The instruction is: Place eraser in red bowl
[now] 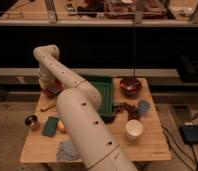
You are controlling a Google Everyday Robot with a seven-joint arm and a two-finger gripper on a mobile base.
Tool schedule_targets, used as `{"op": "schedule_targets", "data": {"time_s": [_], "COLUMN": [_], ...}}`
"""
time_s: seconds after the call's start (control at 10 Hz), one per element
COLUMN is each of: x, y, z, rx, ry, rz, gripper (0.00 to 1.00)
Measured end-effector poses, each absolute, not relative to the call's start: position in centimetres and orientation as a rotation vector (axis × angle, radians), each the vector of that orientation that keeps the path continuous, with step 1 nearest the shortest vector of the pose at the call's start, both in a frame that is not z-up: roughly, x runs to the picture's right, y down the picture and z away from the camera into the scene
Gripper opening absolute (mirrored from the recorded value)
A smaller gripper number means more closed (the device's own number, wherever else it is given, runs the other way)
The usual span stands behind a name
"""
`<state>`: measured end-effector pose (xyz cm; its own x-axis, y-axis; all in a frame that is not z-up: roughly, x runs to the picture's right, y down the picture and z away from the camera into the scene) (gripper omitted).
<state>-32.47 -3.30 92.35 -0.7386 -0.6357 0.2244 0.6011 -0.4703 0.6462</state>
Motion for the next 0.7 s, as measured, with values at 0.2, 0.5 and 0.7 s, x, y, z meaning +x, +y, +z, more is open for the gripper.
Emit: {"op": "schedule_targets", "data": {"time_s": [0.2,0.5,0.7], "x": [-32.47,-32.47,-32.47], "y": [-3.30,-3.30,-3.30], "z": [92.35,92.35,92.35], "rx": [0.061,0.061,0.061], "ry": [-0.946,-0.946,-0.946], "rz": [-2.209,-2.209,-2.209], "gripper": [0.03,0.43,0.59]}}
